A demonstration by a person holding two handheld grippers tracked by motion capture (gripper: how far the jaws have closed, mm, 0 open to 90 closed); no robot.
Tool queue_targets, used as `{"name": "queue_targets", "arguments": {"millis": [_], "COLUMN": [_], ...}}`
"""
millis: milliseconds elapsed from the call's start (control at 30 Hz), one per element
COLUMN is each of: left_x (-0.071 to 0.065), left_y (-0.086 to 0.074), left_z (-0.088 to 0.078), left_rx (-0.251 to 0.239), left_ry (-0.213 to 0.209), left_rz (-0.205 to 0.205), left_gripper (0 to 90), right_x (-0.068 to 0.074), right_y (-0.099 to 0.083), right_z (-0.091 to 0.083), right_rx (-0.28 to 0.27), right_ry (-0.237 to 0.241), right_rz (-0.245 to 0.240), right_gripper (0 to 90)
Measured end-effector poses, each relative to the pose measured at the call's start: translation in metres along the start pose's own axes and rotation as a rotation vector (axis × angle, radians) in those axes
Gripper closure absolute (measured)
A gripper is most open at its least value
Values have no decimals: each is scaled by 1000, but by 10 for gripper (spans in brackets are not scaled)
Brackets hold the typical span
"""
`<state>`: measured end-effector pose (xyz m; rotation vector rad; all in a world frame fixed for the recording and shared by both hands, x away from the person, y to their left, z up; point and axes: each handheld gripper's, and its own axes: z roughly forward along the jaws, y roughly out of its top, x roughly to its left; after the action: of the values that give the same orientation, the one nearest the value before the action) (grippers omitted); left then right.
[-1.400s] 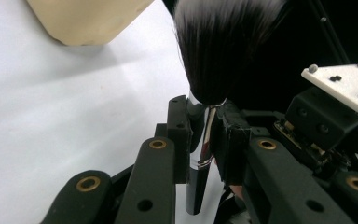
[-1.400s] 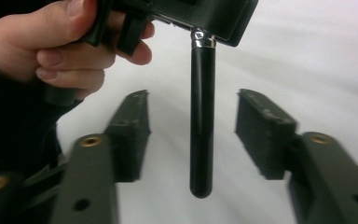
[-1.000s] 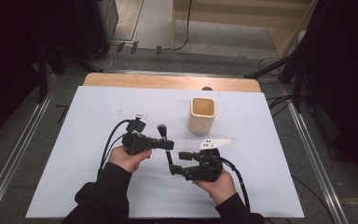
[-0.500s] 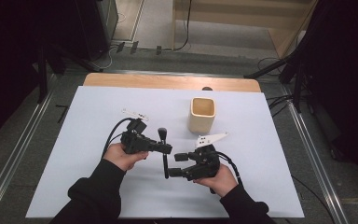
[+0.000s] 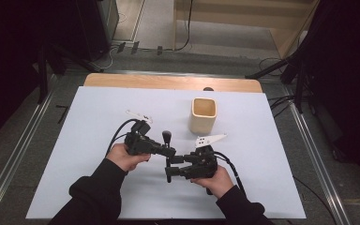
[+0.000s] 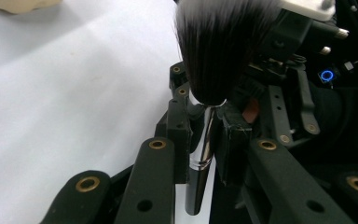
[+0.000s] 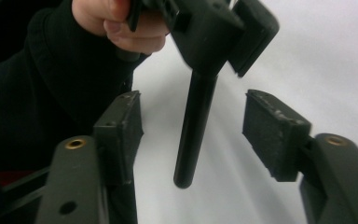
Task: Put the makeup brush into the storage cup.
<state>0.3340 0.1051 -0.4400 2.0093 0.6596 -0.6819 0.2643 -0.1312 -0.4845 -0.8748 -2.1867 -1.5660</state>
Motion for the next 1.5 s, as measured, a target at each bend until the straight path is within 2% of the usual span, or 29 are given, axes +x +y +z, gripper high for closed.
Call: {"name": "queue_targets", "arguments": {"millis": [200,367,600,767,1100,1200,1267,1400,1500], "left_x": [-1,-2,-2,-2,-2,-2,-2,-3,-3], "left_y": [0,-1,-1,-1,-2,-2,-1,-1,-1], "left_z": [3,6,8,8,7,7,7,3,-1], "left_rx": [-4,6,7,4,-8,-6,-11,-25,-30], "left_ry": [-20,-20,-20,-16,-9,3,18,34,43], "left_rz": [8,14,13,22,30,30,27,12,9], "left_gripper": [784,784,784,783,773,695,582,444,399], "right_x": [-2,-2,-2,-1,-3,-3,-3,-3,-4], "right_y": [-2,-3,-3,-3,-1,-1,-1,-1,-1], "right_z": [2,6,7,6,5,4,4,3,2], "right_rx": [-2,-5,-4,-1,-1,-4,-4,1,6], "right_ry": [3,29,28,22,12,7,3,-12,-22], "right_rz": [18,34,43,62,80,77,76,76,66], "right_gripper": [528,612,743,777,790,791,791,791,791]}}
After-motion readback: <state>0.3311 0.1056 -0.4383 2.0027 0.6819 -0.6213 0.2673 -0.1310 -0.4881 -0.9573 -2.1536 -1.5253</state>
